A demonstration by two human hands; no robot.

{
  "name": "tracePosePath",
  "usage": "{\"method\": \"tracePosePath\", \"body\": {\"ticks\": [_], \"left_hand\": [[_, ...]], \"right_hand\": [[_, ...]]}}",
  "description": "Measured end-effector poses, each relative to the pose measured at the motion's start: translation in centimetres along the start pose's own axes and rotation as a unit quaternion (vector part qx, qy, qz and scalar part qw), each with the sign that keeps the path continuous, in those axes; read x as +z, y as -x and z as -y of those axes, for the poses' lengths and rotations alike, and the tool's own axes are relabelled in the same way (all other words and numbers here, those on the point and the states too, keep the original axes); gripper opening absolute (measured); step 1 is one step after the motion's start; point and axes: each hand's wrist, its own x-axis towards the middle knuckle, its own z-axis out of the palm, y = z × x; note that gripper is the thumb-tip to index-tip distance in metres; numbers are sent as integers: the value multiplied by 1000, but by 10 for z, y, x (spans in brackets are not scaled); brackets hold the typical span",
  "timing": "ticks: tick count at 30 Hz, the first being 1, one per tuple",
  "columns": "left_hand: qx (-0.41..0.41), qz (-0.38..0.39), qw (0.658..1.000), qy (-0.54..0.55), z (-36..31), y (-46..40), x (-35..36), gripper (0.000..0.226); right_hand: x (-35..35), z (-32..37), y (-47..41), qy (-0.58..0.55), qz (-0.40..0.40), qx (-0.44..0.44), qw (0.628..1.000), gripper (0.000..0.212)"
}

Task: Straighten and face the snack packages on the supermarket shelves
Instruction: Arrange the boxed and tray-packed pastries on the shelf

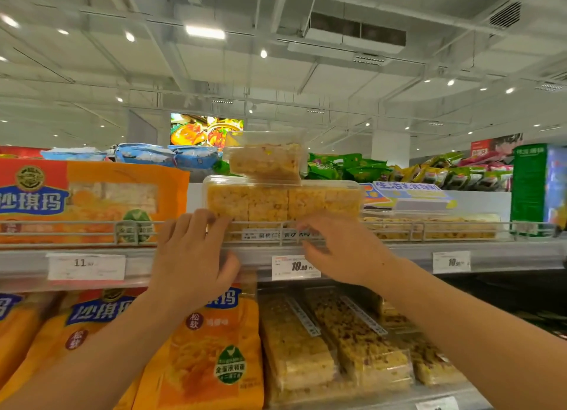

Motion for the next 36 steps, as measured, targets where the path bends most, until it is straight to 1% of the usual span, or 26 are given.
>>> {"method": "tracePosePath", "body": {"ticks": [2,3,5,7,10,12,16,18,20,22,24,26,27,28,30,32,34,36], "left_hand": [[-2,-12,1000,20,-4,1,3,54],[19,-30,999,28,-8,1,5,53],[99,-75,991,53,-24,1,9,49],[175,-93,976,87,-54,-1,11,46],[218,-53,964,141,-111,-12,12,45],[241,-39,958,150,-143,-25,14,46],[274,-23,951,144,-196,-52,31,45],[268,-23,954,128,-217,-64,41,46],[254,-32,961,100,-236,-74,52,49],[219,-27,973,72,-251,-80,60,54],[170,-11,984,48,-260,-82,66,59],[144,9,989,13,-265,-83,71,61],[141,14,990,-4,-266,-82,73,60],[138,16,990,-15,-267,-81,75,60],[131,14,991,-22,-268,-80,78,59],[130,8,991,-24,-270,-80,79,58],[128,7,992,-24,-271,-80,80,58],[125,8,992,-25,-272,-81,79,59]], "right_hand": [[0,-7,5,-3,13,-13,1000,34],[-1,-12,10,-2,13,-13,1000,33],[-3,-25,22,5,-6,-1,1000,30],[-13,-46,37,-9,-34,32,999,26],[-39,-90,55,-12,-91,97,991,20],[-61,-127,62,0,-125,146,981,17],[-96,-209,70,52,-129,186,973,15],[-106,-247,66,65,-99,199,973,18],[-113,-282,62,95,-26,235,967,28],[-118,-309,57,124,36,262,956,37],[-118,-327,52,114,80,291,947,47],[-114,-338,49,36,145,352,924,66],[-111,-340,49,-22,173,389,905,74],[-109,-343,48,-83,193,422,882,76],[-111,-351,46,-185,218,465,838,66],[-115,-358,45,-240,245,483,806,58],[-115,-365,44,-264,262,484,792,51],[-113,-369,44,-284,263,477,789,49]]}}
